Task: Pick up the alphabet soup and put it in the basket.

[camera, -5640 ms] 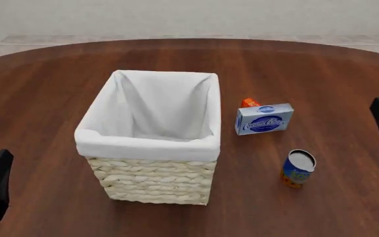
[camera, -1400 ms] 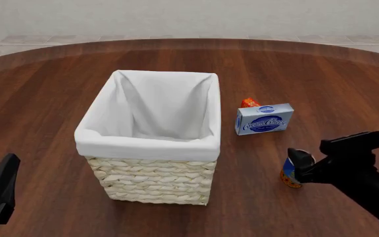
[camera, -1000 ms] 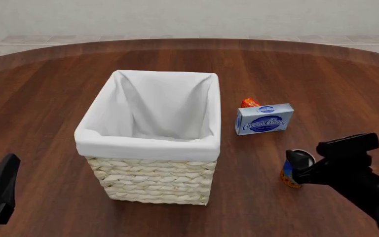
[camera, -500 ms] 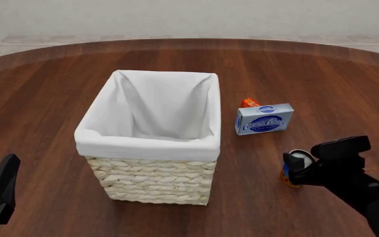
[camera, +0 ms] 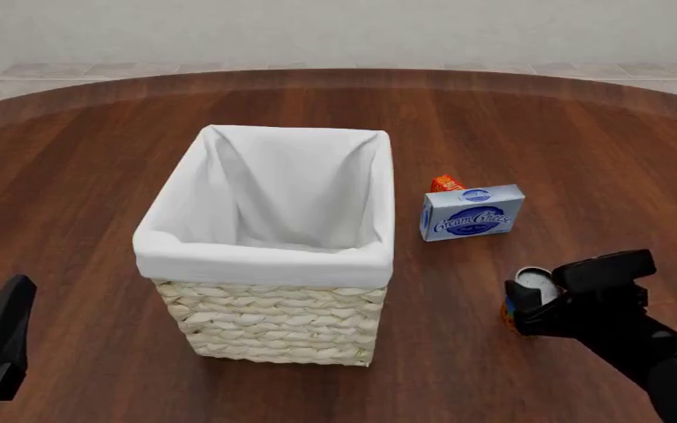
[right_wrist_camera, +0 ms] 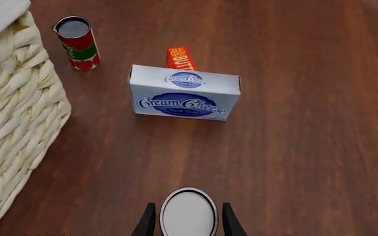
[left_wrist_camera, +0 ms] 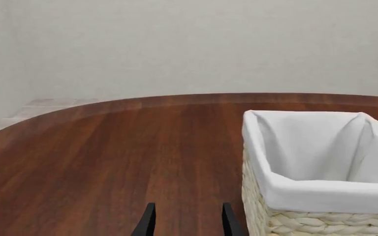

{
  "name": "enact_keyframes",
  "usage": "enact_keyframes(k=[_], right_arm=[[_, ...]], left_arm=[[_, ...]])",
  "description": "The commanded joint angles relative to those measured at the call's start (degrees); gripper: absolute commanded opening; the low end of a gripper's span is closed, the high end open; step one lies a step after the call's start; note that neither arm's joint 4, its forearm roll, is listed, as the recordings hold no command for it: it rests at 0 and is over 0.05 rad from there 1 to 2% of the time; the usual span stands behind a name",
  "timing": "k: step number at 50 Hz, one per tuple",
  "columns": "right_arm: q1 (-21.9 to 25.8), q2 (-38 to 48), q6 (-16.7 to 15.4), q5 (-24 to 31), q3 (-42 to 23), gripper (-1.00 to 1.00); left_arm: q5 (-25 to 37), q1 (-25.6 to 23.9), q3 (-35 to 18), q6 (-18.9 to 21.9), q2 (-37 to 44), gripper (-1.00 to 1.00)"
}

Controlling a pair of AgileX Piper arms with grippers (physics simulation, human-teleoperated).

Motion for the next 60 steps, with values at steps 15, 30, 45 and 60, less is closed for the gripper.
enact_keyframes(k=[15,30,45,60], right_arm=[[-0.05,3.38,-0.10,-2.45,0.13,1.00],[-0.06,6.92,0.08,-4.97,-0.01,1.00],[-0.17,8.58,0.07,-6.26,0.28,1.00],[-0.29,5.22,-0.76,-4.94,1.09,-1.00]], left_arm=[[-0.23,-0.37,-0.09,0.08,-0.02,1.00],[-0.15,-0.32,-0.04,0.11,0.01,1.00],[-0.18,-0.23,-0.06,0.07,-0.01,1.00],[-0.17,-0.10,-0.07,0.07,-0.01,1.00]])
